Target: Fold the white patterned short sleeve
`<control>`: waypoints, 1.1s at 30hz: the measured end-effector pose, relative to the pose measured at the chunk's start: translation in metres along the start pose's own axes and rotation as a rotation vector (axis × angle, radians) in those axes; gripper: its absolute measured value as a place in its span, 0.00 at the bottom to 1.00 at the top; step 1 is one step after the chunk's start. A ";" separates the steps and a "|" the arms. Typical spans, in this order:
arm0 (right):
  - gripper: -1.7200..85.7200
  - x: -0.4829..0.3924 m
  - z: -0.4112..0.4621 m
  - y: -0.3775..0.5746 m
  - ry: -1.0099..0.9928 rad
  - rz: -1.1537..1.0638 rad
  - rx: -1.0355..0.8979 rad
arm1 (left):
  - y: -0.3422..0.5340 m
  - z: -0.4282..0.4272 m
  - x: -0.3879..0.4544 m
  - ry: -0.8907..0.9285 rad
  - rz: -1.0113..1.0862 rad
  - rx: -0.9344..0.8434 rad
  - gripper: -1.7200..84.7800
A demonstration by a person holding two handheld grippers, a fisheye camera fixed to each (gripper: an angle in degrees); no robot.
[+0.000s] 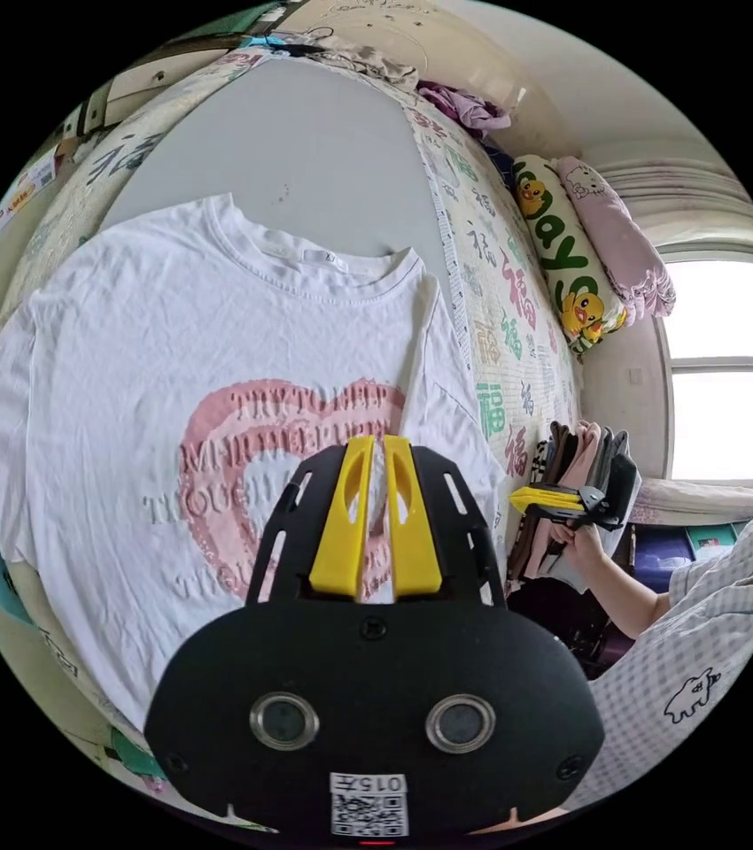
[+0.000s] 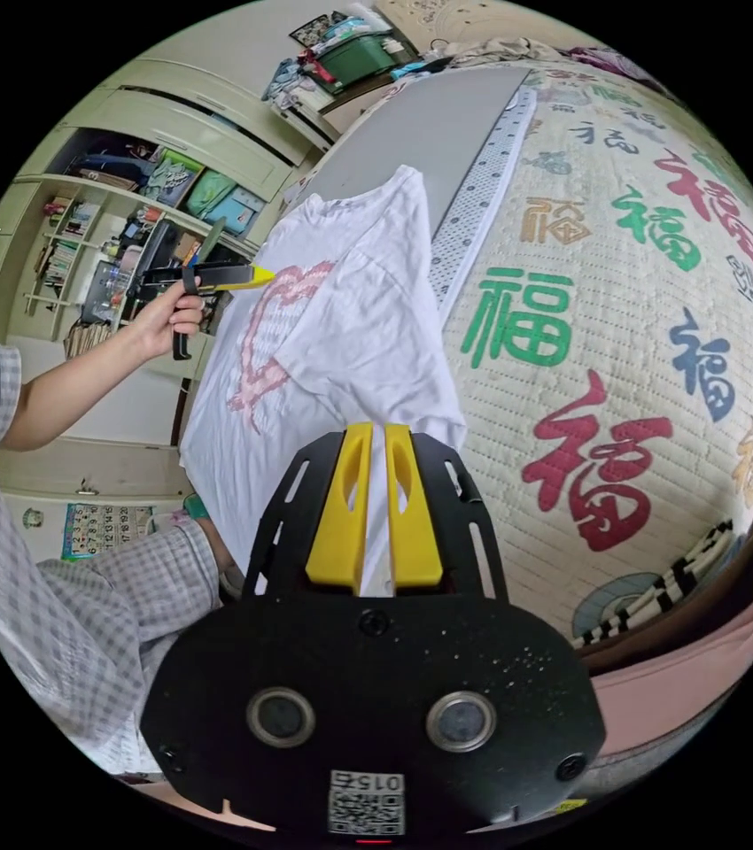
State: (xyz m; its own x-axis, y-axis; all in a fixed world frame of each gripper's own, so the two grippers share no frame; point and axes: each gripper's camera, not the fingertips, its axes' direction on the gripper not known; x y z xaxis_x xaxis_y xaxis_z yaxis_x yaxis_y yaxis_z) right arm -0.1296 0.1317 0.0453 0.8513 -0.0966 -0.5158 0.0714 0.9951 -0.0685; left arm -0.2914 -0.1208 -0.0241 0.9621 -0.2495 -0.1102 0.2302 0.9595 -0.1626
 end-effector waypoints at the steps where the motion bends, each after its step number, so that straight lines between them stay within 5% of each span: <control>1: 0.07 0.001 -0.001 -0.003 0.017 -0.005 0.004 | -0.011 0.010 0.004 0.010 0.001 -0.010 0.07; 20: 0.05 0.047 0.015 -0.023 0.024 0.073 0.090 | -0.112 0.079 0.042 -0.050 0.126 -0.101 0.03; 25: 0.07 0.063 0.021 -0.021 -0.072 0.062 0.031 | -0.141 0.094 0.043 -0.045 0.143 -0.214 0.05; 33: 0.10 0.103 0.014 -0.010 -0.152 0.122 0.072 | -0.170 0.080 0.007 0.061 0.013 -0.140 0.11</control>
State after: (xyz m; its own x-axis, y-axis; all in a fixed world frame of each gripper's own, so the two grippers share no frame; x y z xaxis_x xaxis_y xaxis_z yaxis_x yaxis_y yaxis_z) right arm -0.0353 0.1121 0.0050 0.9243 0.0232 -0.3809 -0.0043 0.9987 0.0504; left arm -0.3119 -0.2757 0.0812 0.9531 -0.2492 -0.1716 0.1914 0.9359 -0.2957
